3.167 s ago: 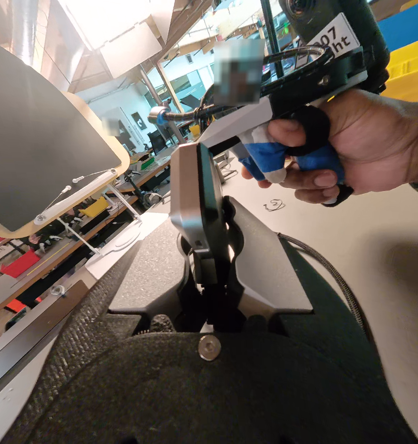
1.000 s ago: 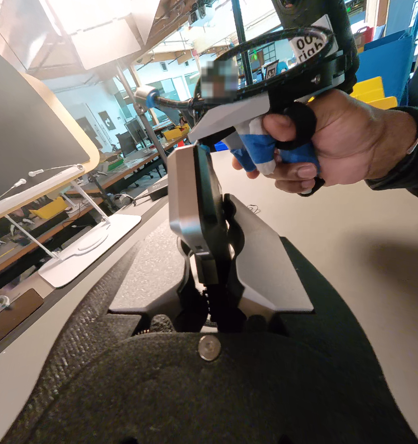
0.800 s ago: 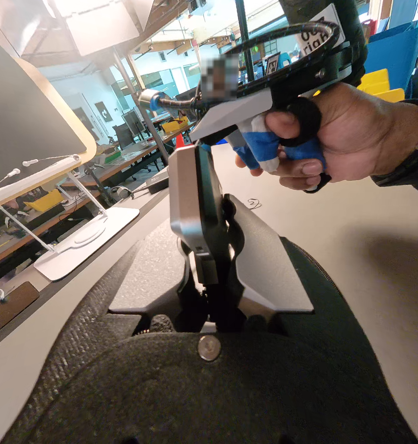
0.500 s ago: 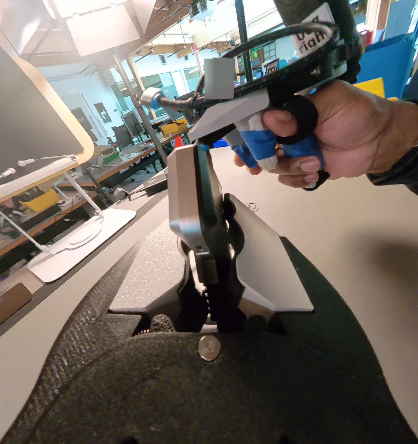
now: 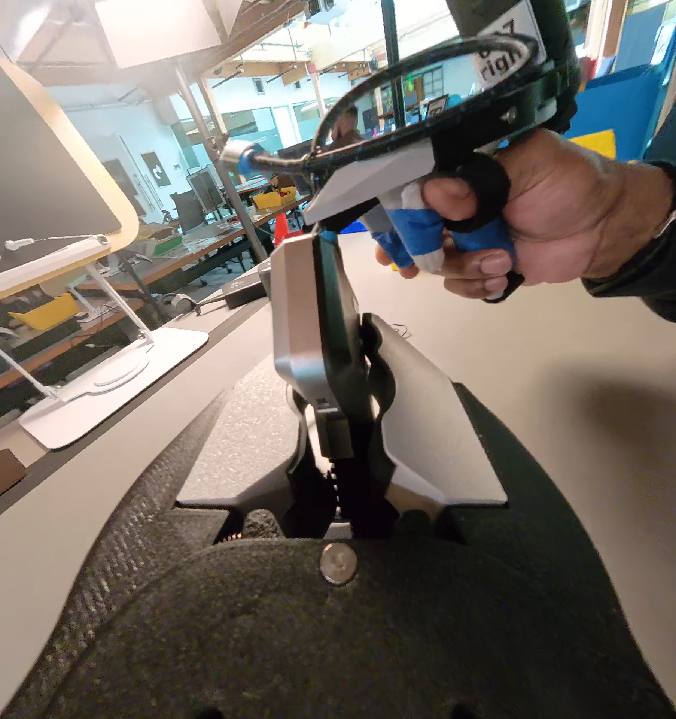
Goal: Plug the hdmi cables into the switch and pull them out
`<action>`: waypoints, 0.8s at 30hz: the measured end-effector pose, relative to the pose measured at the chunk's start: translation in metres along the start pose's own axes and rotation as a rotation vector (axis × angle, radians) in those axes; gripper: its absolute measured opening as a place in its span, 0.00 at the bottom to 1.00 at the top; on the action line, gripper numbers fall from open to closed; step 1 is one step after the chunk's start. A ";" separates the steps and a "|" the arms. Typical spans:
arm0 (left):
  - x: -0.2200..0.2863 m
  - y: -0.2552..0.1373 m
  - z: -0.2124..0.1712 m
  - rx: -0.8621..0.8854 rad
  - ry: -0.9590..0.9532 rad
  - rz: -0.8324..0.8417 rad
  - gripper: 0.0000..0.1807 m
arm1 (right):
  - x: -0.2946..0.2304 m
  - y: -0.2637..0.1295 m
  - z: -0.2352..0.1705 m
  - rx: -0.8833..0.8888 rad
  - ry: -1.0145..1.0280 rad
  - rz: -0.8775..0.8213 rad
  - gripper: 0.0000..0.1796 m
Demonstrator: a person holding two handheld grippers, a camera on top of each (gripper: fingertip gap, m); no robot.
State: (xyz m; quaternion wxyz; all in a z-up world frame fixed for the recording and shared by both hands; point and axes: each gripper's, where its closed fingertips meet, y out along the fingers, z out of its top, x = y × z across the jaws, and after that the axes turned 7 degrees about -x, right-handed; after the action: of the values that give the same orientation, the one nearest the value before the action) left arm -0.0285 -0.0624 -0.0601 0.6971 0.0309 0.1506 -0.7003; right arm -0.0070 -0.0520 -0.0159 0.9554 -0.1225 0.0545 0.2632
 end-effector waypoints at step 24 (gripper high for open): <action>0.007 0.000 -0.017 -0.078 0.054 -0.075 0.13 | 0.028 -0.032 0.027 0.155 0.055 -0.110 0.03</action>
State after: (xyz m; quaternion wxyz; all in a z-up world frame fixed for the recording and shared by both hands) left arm -0.0314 -0.0644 -0.0782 0.6666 0.0169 0.1978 -0.7185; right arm 0.0344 -0.0581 0.0116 0.9732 -0.0582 0.0942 0.2018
